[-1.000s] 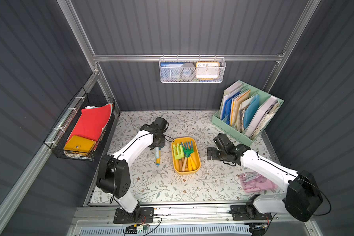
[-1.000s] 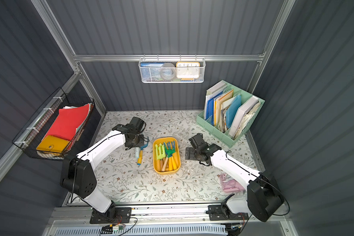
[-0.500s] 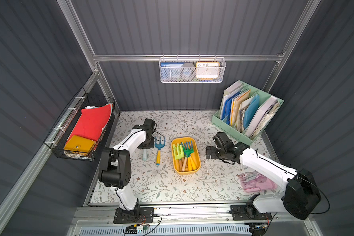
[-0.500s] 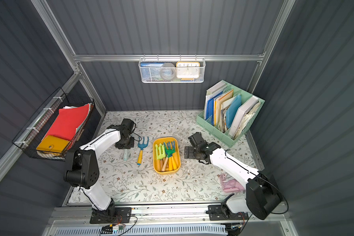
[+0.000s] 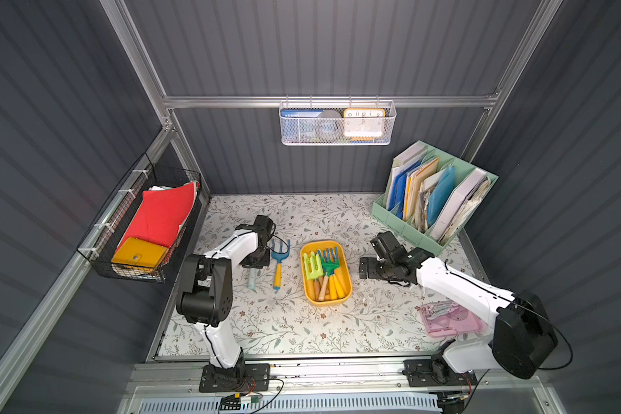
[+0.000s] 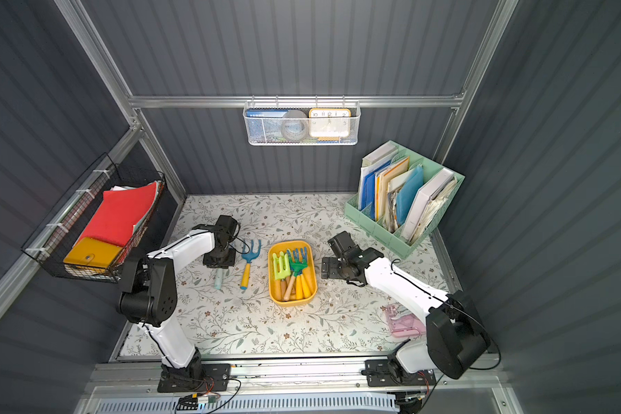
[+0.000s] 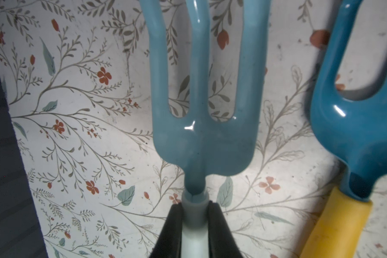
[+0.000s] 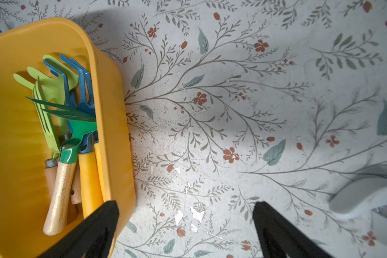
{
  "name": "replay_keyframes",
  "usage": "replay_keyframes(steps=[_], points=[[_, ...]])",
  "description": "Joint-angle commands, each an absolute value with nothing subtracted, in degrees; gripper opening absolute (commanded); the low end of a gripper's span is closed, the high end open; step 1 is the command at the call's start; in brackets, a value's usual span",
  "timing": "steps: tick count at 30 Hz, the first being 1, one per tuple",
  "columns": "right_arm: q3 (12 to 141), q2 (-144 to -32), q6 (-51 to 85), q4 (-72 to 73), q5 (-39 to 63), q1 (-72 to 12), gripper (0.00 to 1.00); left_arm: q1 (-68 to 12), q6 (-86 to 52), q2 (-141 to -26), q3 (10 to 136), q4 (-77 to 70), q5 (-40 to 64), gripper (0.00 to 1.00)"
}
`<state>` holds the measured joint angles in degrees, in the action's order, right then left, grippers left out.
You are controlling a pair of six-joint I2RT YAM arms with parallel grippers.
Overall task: Take the hand rake out of the storage box
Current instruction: Place the rake at the center of the board.
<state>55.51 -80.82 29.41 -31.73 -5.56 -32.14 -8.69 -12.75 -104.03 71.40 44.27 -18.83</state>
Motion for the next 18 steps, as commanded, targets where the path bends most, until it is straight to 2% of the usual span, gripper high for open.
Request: replay_keyframes(steps=[1, 18], points=[[57.0, -80.7, 29.1, -32.9, -5.5, -32.4, 0.99, -8.7, -11.3, -104.5, 70.5, 43.4, -19.7, 0.15], [57.1, -81.4, 29.5, -32.2, -4.8, -32.5, 0.99, -10.9, -10.7, -107.8, 71.0, 42.0, -19.8, 0.15]])
